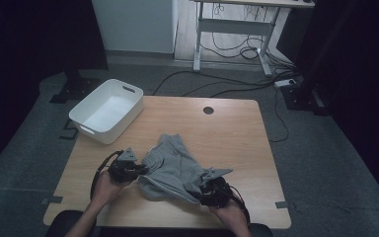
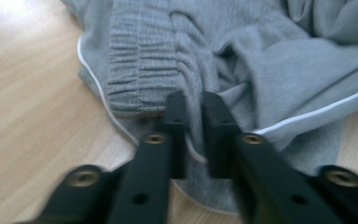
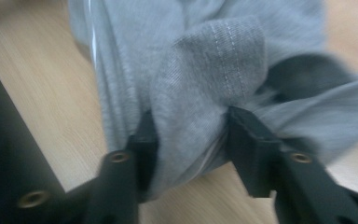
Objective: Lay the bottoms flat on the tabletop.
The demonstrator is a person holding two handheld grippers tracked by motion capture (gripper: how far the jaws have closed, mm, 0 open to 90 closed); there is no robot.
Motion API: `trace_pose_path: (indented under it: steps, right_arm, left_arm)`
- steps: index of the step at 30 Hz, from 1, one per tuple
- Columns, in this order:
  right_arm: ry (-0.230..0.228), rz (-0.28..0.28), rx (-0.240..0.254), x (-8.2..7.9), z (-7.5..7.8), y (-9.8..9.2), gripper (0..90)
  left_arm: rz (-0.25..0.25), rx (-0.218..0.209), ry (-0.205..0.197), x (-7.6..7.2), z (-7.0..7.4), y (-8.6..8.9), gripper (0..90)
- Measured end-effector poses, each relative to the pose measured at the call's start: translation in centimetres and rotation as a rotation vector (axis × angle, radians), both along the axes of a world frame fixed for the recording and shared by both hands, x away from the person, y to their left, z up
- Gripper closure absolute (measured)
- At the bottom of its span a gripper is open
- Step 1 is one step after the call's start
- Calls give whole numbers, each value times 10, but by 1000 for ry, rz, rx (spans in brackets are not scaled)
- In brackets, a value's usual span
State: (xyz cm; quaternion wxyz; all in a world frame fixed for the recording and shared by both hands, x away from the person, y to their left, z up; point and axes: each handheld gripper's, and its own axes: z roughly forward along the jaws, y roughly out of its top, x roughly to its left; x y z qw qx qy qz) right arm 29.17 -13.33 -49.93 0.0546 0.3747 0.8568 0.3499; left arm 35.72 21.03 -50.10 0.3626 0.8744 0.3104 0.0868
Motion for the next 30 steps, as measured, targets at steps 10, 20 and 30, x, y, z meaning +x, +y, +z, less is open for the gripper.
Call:
trace_pose_path:
  steps: [10,20,30]
  right_arm:
    - [-103,-51,-56,31,54,-29,409]
    - [-97,-88,-77,89,52,-17,327]
    - [6,-24,-144,115,-16,17,315]
  left_arm:
    - [35,-37,-47,4,29,-3,323]
    - [34,63,5,7,-6,-24,238]
    - [43,115,78,11,-30,-27,294]
